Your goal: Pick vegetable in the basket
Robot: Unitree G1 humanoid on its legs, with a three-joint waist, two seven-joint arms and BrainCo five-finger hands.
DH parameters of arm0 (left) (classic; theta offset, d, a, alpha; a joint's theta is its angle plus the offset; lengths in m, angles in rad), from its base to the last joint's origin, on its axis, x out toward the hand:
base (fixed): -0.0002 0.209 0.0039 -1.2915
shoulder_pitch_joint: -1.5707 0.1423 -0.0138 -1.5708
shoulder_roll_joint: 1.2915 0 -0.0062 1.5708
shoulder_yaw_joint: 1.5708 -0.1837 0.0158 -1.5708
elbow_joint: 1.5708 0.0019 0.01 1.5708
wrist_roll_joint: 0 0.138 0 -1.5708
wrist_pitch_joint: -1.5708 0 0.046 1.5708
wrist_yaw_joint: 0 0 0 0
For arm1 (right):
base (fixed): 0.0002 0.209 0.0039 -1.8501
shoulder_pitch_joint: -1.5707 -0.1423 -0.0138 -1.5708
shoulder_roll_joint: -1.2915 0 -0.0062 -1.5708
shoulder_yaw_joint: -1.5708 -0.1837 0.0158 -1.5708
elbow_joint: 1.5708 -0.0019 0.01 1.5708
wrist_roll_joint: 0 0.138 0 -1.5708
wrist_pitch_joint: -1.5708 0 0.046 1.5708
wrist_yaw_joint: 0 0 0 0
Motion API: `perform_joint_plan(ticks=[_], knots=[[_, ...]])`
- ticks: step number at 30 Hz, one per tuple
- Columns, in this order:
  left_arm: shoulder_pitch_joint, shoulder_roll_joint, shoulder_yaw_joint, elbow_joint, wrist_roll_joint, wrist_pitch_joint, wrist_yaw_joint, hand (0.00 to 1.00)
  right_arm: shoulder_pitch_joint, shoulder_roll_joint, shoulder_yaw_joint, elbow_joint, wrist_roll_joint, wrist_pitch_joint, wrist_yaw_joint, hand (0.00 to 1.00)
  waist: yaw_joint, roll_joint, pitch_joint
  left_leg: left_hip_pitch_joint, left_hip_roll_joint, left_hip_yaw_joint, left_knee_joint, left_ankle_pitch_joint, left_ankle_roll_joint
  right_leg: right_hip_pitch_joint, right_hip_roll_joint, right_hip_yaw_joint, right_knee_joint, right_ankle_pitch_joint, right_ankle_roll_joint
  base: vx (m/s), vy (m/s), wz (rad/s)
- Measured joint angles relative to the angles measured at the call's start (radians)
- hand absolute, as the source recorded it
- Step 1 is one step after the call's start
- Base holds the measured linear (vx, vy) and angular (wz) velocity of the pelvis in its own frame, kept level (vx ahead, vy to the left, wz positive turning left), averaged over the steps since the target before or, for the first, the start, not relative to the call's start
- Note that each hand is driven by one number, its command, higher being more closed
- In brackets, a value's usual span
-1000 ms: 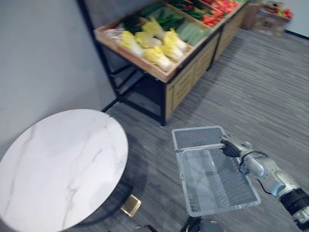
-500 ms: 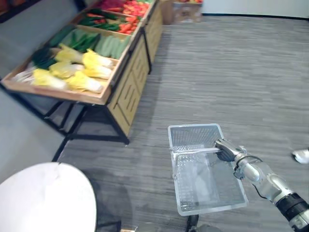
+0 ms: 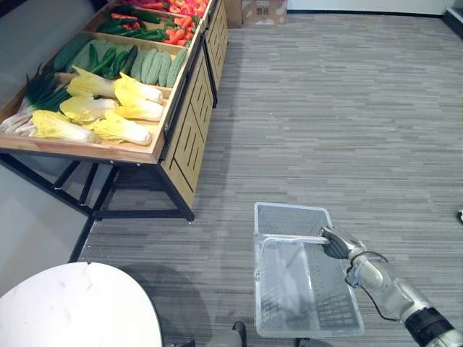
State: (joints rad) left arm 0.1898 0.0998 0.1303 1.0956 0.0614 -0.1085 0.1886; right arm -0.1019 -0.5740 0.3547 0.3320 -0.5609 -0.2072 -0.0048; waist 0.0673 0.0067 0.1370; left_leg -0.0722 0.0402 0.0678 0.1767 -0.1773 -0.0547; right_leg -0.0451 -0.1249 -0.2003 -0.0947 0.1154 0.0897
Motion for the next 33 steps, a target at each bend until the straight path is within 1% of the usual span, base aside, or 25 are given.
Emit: perform_joint_plan(ticks=[2,4,6,7,8,9,12,14,16,17,18,19,20,21,22,23,24,26,27,28,29,30,31,32,33], knots=[[0.000,0.004,-0.016,0.001,0.000,0.001,0.000,0.00,0.016,0.003,-0.018,0.006,0.000,0.008,0.000,1.00,0.001,-0.001,0.001,0.009,-0.007,0.010,0.006,-0.010,0.016,-0.026,-0.006,0.023,0.064,-0.028,0.022,-0.05,0.075,-0.21],[0.003,0.014,-0.031,0.003,0.001,0.002,0.000,0.00,0.033,0.007,-0.037,0.027,-0.001,0.023,-0.001,1.00,0.001,-0.009,0.006,0.018,-0.011,0.034,0.043,-0.053,0.037,-0.101,-0.026,0.051,0.253,-0.099,0.027,-0.05,0.085,-0.34],[0.005,0.023,-0.047,0.012,0.002,0.003,0.001,0.00,0.044,0.024,-0.044,0.037,-0.004,0.031,-0.001,1.00,0.000,-0.012,0.009,0.047,-0.011,0.051,0.051,-0.081,0.066,-0.160,-0.035,0.042,0.407,-0.103,0.018,-0.08,0.103,-0.54],[0.009,0.032,-0.054,0.012,0.002,0.003,-0.001,0.00,0.049,0.040,-0.049,0.037,-0.009,0.033,-0.010,1.00,-0.002,-0.020,0.015,0.077,-0.009,0.070,0.049,-0.089,0.078,-0.205,-0.047,0.037,0.535,-0.114,-0.052,-0.08,0.089,-0.53],[0.012,0.040,-0.062,0.012,0.003,0.004,-0.001,0.00,0.047,0.059,-0.070,0.031,-0.011,0.032,-0.019,1.00,-0.008,-0.030,0.020,0.097,-0.011,0.082,0.050,-0.094,0.087,-0.247,-0.071,0.032,0.653,-0.125,-0.080,0.00,0.049,-0.29],[0.005,0.066,-0.086,0.009,0.004,0.005,-0.006,0.00,0.048,0.066,-0.074,0.031,-0.011,0.031,-0.020,1.00,-0.029,-0.048,0.022,0.131,-0.009,0.084,0.050,-0.100,0.096,-0.280,-0.085,0.015,0.750,-0.127,-0.082,0.07,0.011,-0.08],[-0.007,0.083,-0.096,-0.002,0.005,0.013,-0.014,0.00,0.049,0.075,-0.075,0.035,-0.009,0.031,-0.020,1.00,-0.042,-0.051,0.021,0.153,0.016,0.086,0.031,-0.109,0.087,-0.287,-0.076,-0.039,0.690,-0.134,-0.080,0.13,-0.022,-0.03],[-0.039,0.098,-0.106,-0.058,0.002,0.026,-0.020,0.00,0.047,0.087,-0.079,0.034,-0.005,0.025,-0.020,1.00,-0.044,-0.046,0.023,0.146,0.043,0.088,0.017,-0.112,0.077,-0.302,-0.053,-0.062,0.467,-0.103,-0.043,0.25,-0.079,-0.06],[-0.097,0.101,-0.106,-0.152,-0.001,0.026,-0.017,0.00,0.047,0.088,-0.079,0.038,-0.006,0.027,-0.019,1.00,-0.041,-0.044,0.026,0.148,0.060,0.086,0.012,-0.112,0.032,-0.301,-0.040,-0.031,0.213,-0.060,0.020,0.40,-0.153,0.07],[-0.139,0.101,-0.107,-0.204,-0.001,0.024,-0.010,0.00,0.046,0.088,-0.088,0.035,-0.006,0.028,-0.020,1.00,-0.043,-0.058,0.025,0.170,0.060,0.083,-0.003,-0.117,0.010,-0.300,-0.044,0.003,0.138,-0.053,0.031,0.42,-0.183,0.17],[-0.163,0.101,-0.108,-0.230,-0.001,0.023,-0.005,0.00,0.045,0.089,-0.100,0.033,-0.007,0.028,-0.020,1.00,-0.043,-0.061,0.032,0.183,0.061,0.080,-0.005,-0.123,-0.001,-0.300,-0.047,0.010,0.130,-0.053,0.031,0.45,-0.235,0.31],[-0.197,0.103,-0.110,-0.287,-0.002,0.022,0.004,0.00,0.048,0.090,-0.116,0.030,-0.009,0.029,-0.020,1.00,-0.047,-0.066,0.032,0.215,0.067,0.062,-0.019,-0.149,-0.037,-0.289,-0.054,0.014,0.133,-0.056,0.027,0.48,-0.284,0.38],[-0.214,0.105,-0.109,-0.337,-0.004,0.020,0.011,0.00,0.053,0.093,-0.132,0.029,-0.010,0.032,-0.021,1.00,-0.055,-0.056,0.030,0.249,0.096,0.046,-0.031,-0.175,-0.065,-0.279,-0.040,0.011,0.165,0.010,0.012,0.62,-0.364,0.45],[-0.228,0.100,-0.116,-0.358,-0.004,0.016,0.020,0.00,0.053,0.098,-0.157,0.026,-0.010,0.034,-0.023,1.00,-0.061,-0.024,0.027,0.257,0.133,0.019,-0.033,-0.181,-0.076,-0.291,-0.011,-0.014,0.229,0.018,0.010,0.53,-0.317,0.35],[-0.234,0.098,-0.128,-0.363,-0.004,0.008,0.023,0.00,0.053,0.100,-0.169,0.025,-0.010,0.035,-0.026,1.00,-0.065,-0.007,0.020,0.263,0.159,-0.004,-0.026,-0.178,-0.080,-0.302,0.010,-0.024,0.266,0.004,-0.010,0.65,-0.398,0.00],[-0.230,0.089,-0.131,-0.380,-0.003,-0.004,0.026,0.00,0.054,0.105,-0.180,0.026,-0.011,0.040,-0.026,1.00,-0.060,0.012,0.011,0.245,0.219,-0.046,0.054,-0.149,-0.096,-0.300,0.066,-0.041,0.319,-0.059,-0.052,0.54,-0.339,-0.17],[-0.226,0.087,-0.131,-0.378,-0.003,-0.004,0.026,0.00,0.058,0.107,-0.182,0.026,-0.010,0.042,-0.027,1.00,-0.060,0.012,0.011,0.222,0.233,-0.063,0.111,-0.133,-0.103,-0.291,0.081,-0.047,0.331,-0.076,-0.061,0.67,-0.398,-0.25],[-0.202,0.084,-0.131,-0.366,-0.003,0.002,0.025,0.00,0.074,0.113,-0.184,0.026,-0.010,0.050,-0.028,1.00,-0.065,0.009,0.009,0.134,0.264,-0.091,0.339,-0.040,-0.102,-0.250,0.115,-0.064,0.345,-0.135,-0.080,0.53,-0.251,-0.04],[-0.188,0.074,-0.125,-0.343,-0.002,0.003,0.024,0.00,0.090,0.112,-0.183,0.027,-0.010,0.056,-0.030,1.00,-0.062,0.008,0.010,0.059,0.281,-0.106,0.502,0.088,-0.099,-0.197,0.135,-0.064,0.320,-0.159,-0.093,0.59,-0.201,-0.02],[-0.179,0.065,-0.118,-0.308,-0.001,0.006,0.023,0.00,0.099,0.113,-0.180,0.034,-0.009,0.068,-0.032,1.00,-0.053,0.005,0.012,-0.021,0.302,-0.105,0.676,0.154,-0.088,-0.132,0.153,-0.062,0.269,-0.168,-0.101,0.58,-0.189,-0.04],[-0.179,0.063,-0.115,-0.289,-0.001,0.008,0.022,0.00,0.102,0.113,-0.180,0.038,-0.010,0.075,-0.032,1.00,-0.043,0.001,0.014,-0.063,0.306,-0.103,0.756,0.125,-0.079,-0.101,0.159,-0.060,0.249,-0.169,-0.104,0.54,-0.155,-0.10],[-0.174,0.059,-0.094,-0.252,0.000,0.010,0.021,0.00,0.105,0.112,-0.180,0.040,-0.010,0.088,-0.033,1.00,-0.021,-0.011,0.022,-0.131,0.297,-0.083,0.860,0.063,-0.063,-0.042,0.161,-0.055,0.218,-0.171,-0.107,0.50,-0.131,-0.13],[-0.158,0.058,-0.066,-0.217,0.000,0.014,0.022,0.00,0.105,0.111,-0.180,0.040,-0.010,0.098,-0.036,1.00,-0.005,-0.022,0.029,-0.183,0.286,-0.049,0.890,0.017,-0.053,0.012,0.157,-0.045,0.195,-0.171,-0.107,0.48,-0.098,-0.14],[-0.150,0.058,-0.048,-0.203,-0.001,0.017,0.022,0.00,0.104,0.111,-0.181,0.040,-0.009,0.099,-0.038,1.00,0.003,-0.027,0.031,-0.210,0.278,-0.034,0.886,0.001,-0.047,0.036,0.151,-0.045,0.186,-0.171,-0.107,0.52,-0.012,-0.03],[-0.138,0.060,0.006,-0.139,0.000,0.025,0.024,0.00,0.103,0.113,-0.184,0.040,-0.004,0.098,-0.044,1.00,0.026,-0.052,0.044,-0.293,0.240,0.021,0.810,-0.036,-0.015,0.096,0.118,-0.055,0.159,-0.177,-0.100,0.42,0.044,0.08]])
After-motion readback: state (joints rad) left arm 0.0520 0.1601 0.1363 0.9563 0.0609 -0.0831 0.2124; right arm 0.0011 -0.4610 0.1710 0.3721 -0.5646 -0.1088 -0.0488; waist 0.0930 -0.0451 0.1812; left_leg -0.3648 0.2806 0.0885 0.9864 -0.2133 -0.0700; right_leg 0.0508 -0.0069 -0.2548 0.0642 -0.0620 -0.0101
